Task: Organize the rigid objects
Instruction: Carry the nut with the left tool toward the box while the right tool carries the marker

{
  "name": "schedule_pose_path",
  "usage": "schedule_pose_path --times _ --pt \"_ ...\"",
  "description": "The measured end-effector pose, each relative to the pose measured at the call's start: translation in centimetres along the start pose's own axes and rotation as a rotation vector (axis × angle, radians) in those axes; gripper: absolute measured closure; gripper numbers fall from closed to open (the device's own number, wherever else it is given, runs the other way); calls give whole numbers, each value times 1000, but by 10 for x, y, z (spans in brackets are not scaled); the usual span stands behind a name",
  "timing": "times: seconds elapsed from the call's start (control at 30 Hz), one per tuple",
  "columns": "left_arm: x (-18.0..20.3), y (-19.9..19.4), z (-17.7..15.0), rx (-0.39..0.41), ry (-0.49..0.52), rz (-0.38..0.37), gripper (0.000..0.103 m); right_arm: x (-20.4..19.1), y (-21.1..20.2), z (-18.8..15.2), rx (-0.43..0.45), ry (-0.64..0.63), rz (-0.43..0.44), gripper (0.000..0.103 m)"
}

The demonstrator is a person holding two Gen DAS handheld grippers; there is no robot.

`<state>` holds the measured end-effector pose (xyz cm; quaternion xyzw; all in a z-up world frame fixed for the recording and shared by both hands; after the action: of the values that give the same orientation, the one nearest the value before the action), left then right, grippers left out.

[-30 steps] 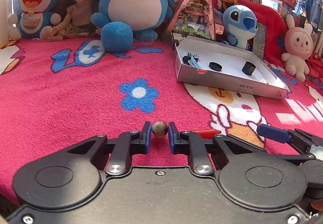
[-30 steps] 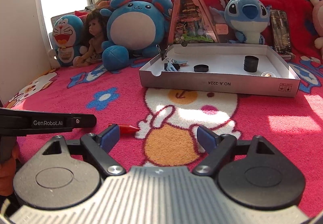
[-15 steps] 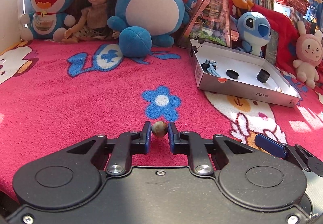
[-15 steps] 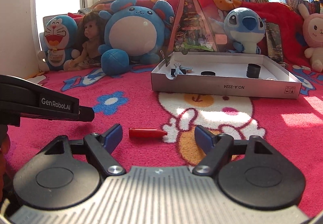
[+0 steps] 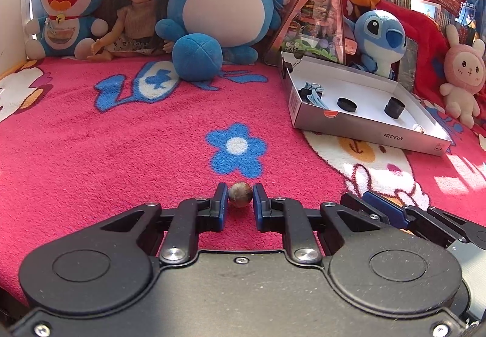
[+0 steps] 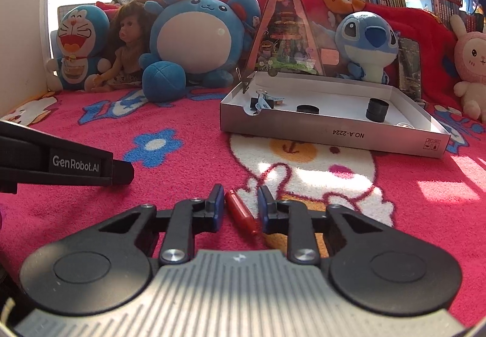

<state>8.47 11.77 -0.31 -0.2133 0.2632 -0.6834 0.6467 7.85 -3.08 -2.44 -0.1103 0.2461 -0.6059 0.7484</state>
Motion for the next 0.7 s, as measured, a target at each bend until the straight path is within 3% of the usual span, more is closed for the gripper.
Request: schedule_pose_path --times 0.2,0.3,0.37,0.4,0.57,0.7 --pt "13 0 4 4 15 -19 86 23 -8 6 10 8 21 83" --pt "19 2 5 1 22 -28 86 34 -16 5 0 6 72 71" --pt "22 3 5 -5 22 -36 86 38 -22 2 -7 -24 112 55" --pt "23 4 4 -8 21 -42 86 38 -25 0 -8 -45 118 52" --pt "32 5 4 -11 31 -63 86 42 -31 -7 -23 -132 114 49" --pt "36 5 4 -11 38 -74 86 54 -34 -5 -13 -177 63 43"
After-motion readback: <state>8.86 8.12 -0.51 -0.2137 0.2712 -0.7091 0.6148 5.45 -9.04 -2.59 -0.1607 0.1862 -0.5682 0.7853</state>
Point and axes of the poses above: each gripper's, at about its wrist camera, not at the fingertips, and y roughly the way its jaws point, x to its right, z to its top, the point moved 3 cm from there along y, roughly the way its jaws point, and after that the axes turned 13 degrees about y, right-handed, at the moved point
